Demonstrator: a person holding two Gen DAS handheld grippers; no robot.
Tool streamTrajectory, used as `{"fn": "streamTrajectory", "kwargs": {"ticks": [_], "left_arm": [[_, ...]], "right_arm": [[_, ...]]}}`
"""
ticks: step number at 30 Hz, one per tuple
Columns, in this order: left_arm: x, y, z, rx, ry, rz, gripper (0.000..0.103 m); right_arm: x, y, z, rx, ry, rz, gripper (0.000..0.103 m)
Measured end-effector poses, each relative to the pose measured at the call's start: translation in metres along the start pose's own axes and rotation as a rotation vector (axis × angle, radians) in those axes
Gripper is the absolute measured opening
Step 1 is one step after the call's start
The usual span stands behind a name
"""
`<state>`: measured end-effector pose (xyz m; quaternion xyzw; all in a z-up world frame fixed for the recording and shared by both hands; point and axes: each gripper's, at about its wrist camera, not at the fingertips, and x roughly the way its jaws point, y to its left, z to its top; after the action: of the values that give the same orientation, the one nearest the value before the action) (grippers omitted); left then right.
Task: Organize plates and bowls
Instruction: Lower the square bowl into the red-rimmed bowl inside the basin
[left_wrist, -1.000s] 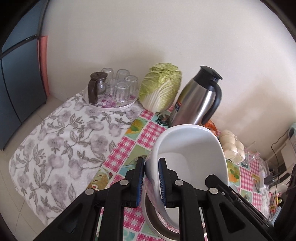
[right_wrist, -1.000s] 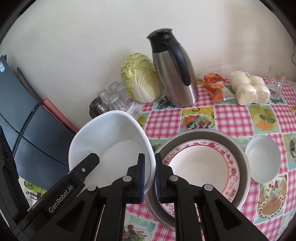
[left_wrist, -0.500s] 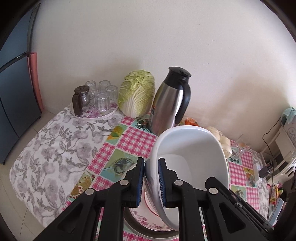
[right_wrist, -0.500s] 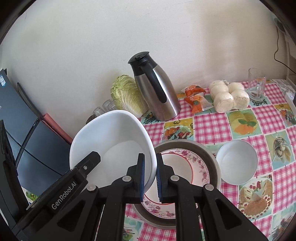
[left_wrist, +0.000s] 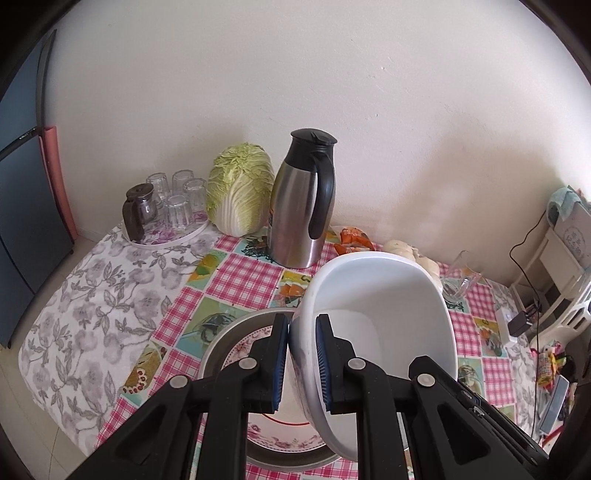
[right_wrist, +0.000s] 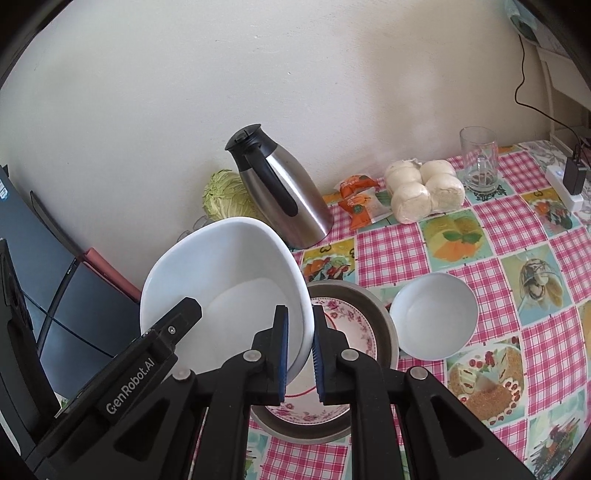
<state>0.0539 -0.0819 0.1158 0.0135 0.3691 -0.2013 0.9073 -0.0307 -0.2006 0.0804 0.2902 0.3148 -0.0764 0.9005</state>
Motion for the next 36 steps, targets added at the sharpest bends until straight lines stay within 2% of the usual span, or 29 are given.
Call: {"fn": "streamTrajectory", "kwargs": {"ticks": [6, 19, 36], "left_arm": [[0.007, -0.006, -0.004, 0.019, 0.019, 0.003, 0.018], [0.023, 0.013, -0.006, -0.013, 0.071, 0.01, 0.018], [0.059, 0.037, -0.015, -0.056, 0.176, 0.01, 0.018]], "right_arm": [[0.002, -0.009, -0.001, 0.018, 0.018, -0.009, 0.014], [0.024, -0.008, -0.009, 0.026, 0.093, 0.01, 0.015], [0.058, -0.004, -0.022, 0.002, 0.17, -0.047, 0.015]]}}
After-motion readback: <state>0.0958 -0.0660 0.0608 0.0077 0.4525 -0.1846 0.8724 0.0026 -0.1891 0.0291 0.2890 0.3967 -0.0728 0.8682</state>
